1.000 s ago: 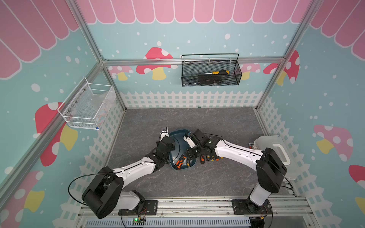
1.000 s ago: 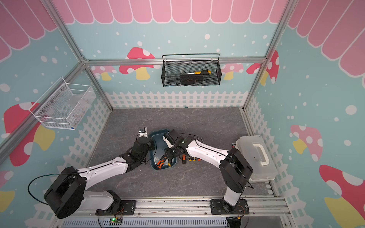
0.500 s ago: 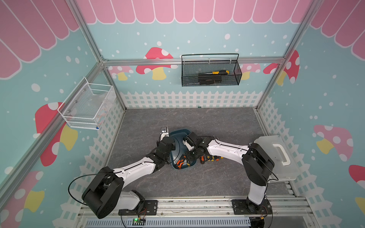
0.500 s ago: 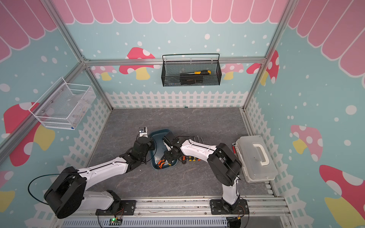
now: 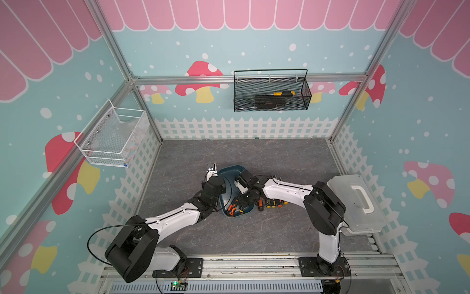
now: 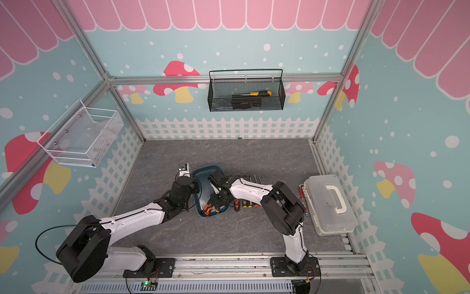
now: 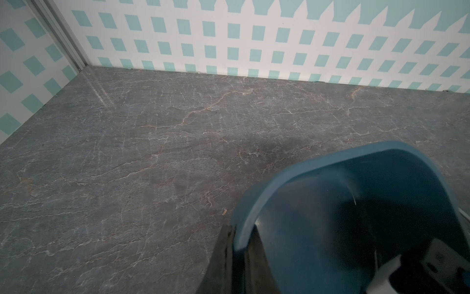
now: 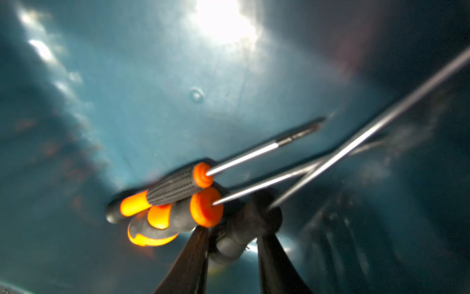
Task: Take out the screwdriver from the storage box
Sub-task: Pick up the screwdriver from the storage box.
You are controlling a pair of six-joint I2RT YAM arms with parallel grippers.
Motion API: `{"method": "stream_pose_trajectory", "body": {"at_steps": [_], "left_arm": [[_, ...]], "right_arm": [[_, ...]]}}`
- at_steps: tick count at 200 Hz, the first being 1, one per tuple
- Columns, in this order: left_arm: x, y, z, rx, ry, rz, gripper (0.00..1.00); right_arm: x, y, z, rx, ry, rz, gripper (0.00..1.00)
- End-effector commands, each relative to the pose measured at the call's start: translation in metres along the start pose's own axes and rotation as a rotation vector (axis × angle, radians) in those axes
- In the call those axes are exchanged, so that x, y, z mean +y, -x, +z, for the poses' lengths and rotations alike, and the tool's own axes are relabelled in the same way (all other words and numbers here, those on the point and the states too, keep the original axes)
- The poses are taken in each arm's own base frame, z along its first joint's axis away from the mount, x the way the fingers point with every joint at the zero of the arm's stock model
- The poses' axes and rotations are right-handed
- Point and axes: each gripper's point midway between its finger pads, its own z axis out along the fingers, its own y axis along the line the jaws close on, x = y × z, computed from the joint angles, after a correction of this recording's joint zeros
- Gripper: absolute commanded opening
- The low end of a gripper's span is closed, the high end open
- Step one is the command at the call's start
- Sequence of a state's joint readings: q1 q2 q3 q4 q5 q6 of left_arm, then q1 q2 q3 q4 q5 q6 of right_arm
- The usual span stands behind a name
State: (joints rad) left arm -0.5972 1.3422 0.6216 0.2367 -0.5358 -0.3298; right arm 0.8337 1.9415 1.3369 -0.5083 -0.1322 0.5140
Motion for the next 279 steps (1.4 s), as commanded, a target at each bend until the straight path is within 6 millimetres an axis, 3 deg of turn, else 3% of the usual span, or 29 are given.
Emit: {"method": "stream_pose_trajectory", "body": {"at_steps": [1, 105, 122, 136, 192, 279], "left_arm": [[0.007, -0.004, -0.004, 0.004, 0.024, 0.036, 0.00], [0.009, -0.004, -0.006, 0.000, 0.027, 0.037, 0.00], [0.008, -0.003, -0.005, 0.000, 0.026, 0.038, 0.00], [0.009, -0.003, -0.005, 0.001, 0.028, 0.039, 0.00], [0.010, -0.006, -0.003, 0.009, 0.041, 0.042, 0.00], [0.010, -0.007, -0.002, 0.018, 0.048, 0.049, 0.00]], "right_arm": [[-0.015, -0.001, 0.015, 0.027, -0.016, 0.048, 0.34], [-0.020, 0.008, 0.022, 0.012, 0.034, 0.099, 0.15], [-0.019, 0.009, 0.019, 0.002, 0.040, 0.097, 0.06], [-0.018, 0.011, 0.014, -0.015, 0.043, 0.096, 0.00], [-0.007, 0.027, -0.026, -0.161, 0.094, 0.078, 0.00], [-0.005, 0.023, -0.062, -0.249, 0.107, 0.050, 0.00]]}}
